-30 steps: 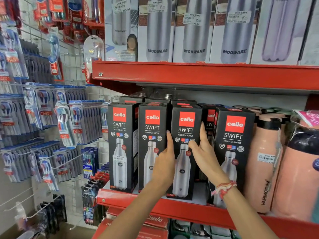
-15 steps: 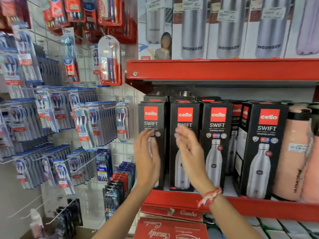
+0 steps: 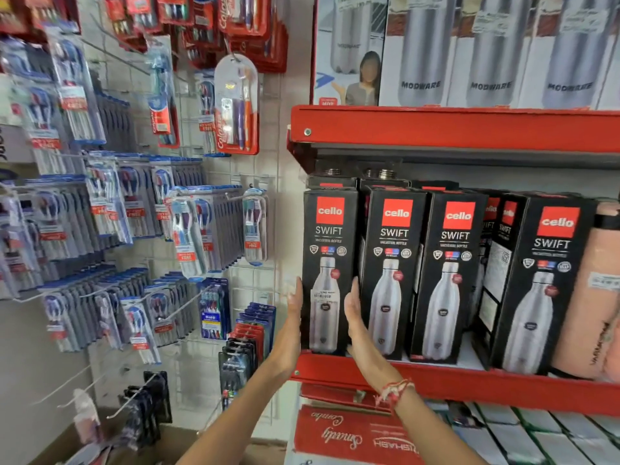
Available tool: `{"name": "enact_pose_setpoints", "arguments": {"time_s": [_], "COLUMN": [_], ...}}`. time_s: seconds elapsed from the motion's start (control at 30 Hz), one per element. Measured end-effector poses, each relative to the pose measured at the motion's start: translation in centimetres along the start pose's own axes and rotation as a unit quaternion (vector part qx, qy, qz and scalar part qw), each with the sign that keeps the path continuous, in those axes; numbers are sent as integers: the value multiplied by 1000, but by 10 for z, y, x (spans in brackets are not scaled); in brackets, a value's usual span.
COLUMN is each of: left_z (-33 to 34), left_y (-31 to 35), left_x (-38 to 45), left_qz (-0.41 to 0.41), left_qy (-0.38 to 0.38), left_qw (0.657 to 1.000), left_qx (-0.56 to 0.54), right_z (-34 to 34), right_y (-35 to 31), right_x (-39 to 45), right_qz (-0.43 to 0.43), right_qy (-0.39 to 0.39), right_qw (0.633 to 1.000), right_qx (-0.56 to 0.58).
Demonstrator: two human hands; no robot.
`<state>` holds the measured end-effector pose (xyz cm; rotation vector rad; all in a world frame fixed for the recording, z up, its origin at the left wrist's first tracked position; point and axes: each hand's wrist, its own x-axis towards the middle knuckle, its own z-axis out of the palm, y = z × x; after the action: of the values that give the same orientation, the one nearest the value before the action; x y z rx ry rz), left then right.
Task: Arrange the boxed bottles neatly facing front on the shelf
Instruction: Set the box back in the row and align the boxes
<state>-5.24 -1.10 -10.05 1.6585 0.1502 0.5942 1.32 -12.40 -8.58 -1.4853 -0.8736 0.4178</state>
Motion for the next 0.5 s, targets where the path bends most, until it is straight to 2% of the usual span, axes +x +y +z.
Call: {"name": "enact_pose_setpoints", "arguments": {"time_s": [0.37,0.43,0.5], "left_z": [-6,2,18], "left_y": [-3,-6,-6], "left_x": [-15,-17,-22], "left_qz": [-4,21,92], "left_qy": [-16,48,189], "left_qw": [999,995,964], "left_qx": [46,80,163], "right_z": [-12,-18,-29], "right_y": [3,8,13], "right_x": [-9,-13,-21], "right_qz": [-2,-28,-86], "right_qy": [-5,50,170], "right_qw": [996,995,978], "right_qx": [-92,-86,-87]}}
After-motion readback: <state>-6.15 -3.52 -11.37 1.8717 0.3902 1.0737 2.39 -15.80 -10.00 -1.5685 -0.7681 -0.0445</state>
